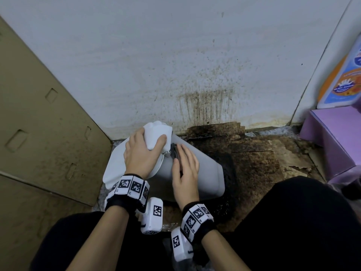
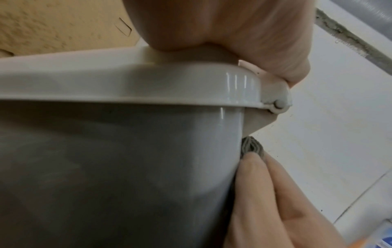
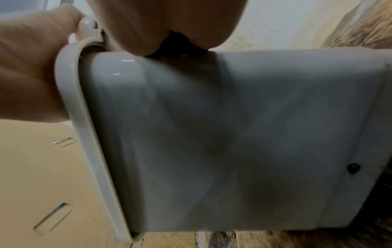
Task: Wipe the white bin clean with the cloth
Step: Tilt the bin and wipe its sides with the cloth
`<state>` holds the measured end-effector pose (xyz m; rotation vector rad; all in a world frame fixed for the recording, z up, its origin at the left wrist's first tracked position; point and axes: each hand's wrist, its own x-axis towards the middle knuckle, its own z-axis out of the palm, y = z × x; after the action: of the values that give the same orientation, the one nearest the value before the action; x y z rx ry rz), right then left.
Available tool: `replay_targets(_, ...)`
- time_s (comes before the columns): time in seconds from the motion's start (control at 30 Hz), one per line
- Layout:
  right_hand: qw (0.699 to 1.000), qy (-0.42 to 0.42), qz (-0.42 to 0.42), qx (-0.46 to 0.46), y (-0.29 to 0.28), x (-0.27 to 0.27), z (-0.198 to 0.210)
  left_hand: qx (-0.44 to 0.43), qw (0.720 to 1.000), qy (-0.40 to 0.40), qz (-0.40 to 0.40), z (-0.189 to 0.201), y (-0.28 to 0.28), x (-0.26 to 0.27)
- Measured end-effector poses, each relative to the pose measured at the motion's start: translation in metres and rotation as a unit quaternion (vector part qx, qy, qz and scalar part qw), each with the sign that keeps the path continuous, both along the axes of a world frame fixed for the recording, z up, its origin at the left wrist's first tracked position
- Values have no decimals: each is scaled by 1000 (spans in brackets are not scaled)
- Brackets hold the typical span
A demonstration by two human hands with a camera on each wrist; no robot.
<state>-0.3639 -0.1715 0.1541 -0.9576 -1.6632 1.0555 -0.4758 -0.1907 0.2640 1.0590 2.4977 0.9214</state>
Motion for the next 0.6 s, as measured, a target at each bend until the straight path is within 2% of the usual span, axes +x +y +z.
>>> replay_targets(0.1, 999, 17, -13, -42, 6, 4, 6, -6, 1000, 0, -1, 1, 1, 4)
replay_targets(0.2, 984, 66, -28, -162, 16, 12, 23, -15, 1000, 5, -3, 3, 2, 6)
replay_targets(0.3, 929, 214, -13, -302, 30, 18, 44, -18, 1000, 2, -5, 6, 1, 8)
replay_targets(0.37, 888, 306, 7, -342, 36, 20, 61, -21, 1000, 8, -8, 6, 2, 11)
replay_targets(0.4, 885, 320, 14, -338, 38, 20, 70, -23, 1000, 14, -12, 5, 2, 14)
replay_targets(0.5, 906, 299, 39, -297, 39, 21, 90, -28, 999, 9, -30, 4, 4, 26)
replay_targets(0.6, 947, 217, 63, -227, 40, 25, 93, -1, 997, -72, -41, 10, 9, 37)
